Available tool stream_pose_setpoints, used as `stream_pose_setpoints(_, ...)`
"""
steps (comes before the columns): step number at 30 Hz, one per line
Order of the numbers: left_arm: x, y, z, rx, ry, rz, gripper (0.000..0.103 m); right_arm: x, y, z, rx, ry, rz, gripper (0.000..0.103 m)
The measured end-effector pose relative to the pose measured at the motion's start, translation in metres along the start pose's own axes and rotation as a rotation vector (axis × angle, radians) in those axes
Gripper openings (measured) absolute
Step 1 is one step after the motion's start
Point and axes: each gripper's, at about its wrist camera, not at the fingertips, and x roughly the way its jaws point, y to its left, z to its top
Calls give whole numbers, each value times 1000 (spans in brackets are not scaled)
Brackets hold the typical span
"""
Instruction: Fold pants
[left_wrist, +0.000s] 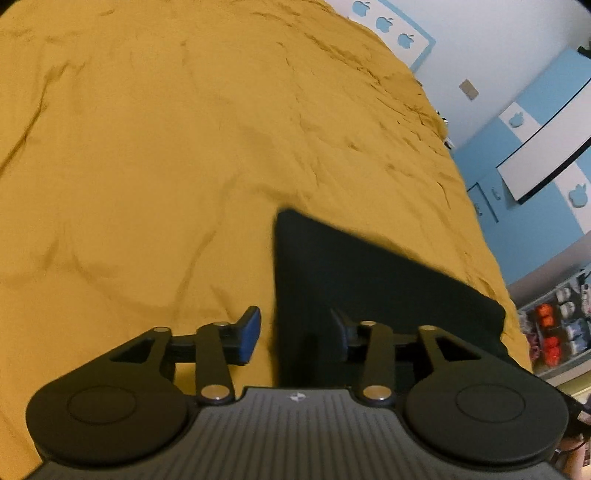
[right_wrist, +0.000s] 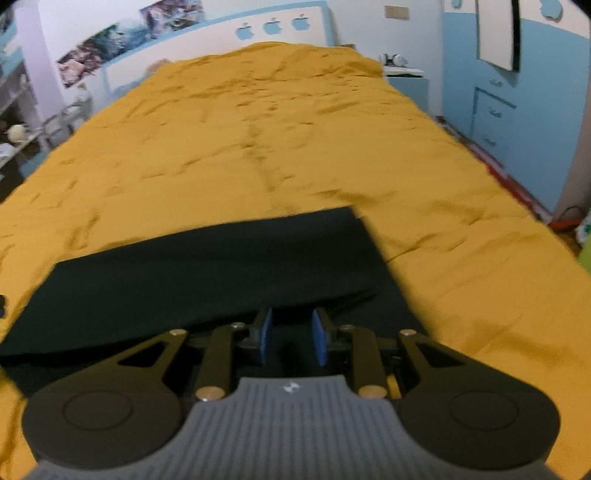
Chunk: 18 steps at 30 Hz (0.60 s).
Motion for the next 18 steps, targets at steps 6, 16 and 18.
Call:
stream_pose_setpoints(6,11,-1,-36,57,84,139,36,-12,54,-35,-30,16,73,24)
stream_pose_setpoints(16,-13,3,-77,8,81,169,18,-19,131,-63,-147,15,172,23)
stream_pose_setpoints(18,-26,1,-82,5,52,157,18,-18,148,-64,-181,3,190,22)
